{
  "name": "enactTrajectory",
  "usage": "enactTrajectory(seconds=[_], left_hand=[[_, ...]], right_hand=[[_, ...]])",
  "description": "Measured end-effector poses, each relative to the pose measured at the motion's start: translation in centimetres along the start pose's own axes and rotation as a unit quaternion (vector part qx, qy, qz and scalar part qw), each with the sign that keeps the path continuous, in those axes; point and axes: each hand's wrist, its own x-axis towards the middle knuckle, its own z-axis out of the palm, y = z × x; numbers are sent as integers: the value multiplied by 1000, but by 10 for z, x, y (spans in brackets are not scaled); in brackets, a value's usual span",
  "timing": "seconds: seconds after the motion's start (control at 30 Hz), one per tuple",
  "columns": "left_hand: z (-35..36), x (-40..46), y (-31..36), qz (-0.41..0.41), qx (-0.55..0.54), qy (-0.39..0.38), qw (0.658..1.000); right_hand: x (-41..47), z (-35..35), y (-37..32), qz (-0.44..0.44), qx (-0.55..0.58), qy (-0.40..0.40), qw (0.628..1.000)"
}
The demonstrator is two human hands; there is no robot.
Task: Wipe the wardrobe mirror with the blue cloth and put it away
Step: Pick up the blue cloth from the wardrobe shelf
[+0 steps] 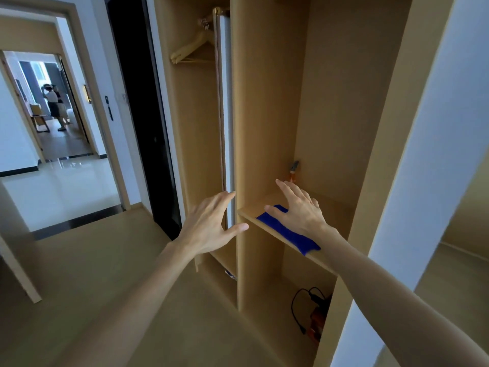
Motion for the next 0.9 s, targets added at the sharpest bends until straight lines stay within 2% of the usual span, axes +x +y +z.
enactTrajectory(seconds=[0.4,0.67,0.9], left_hand=[[79,137,-45,-2,-31,-31,999],[138,223,-76,63,-67,-50,995],[183,296,-108,130,-122,-84,980]], right_hand=[[147,31,61,20,14,-35,999],[211,61,97,57,40,-23,997],[248,82,116,144,44,27,988]])
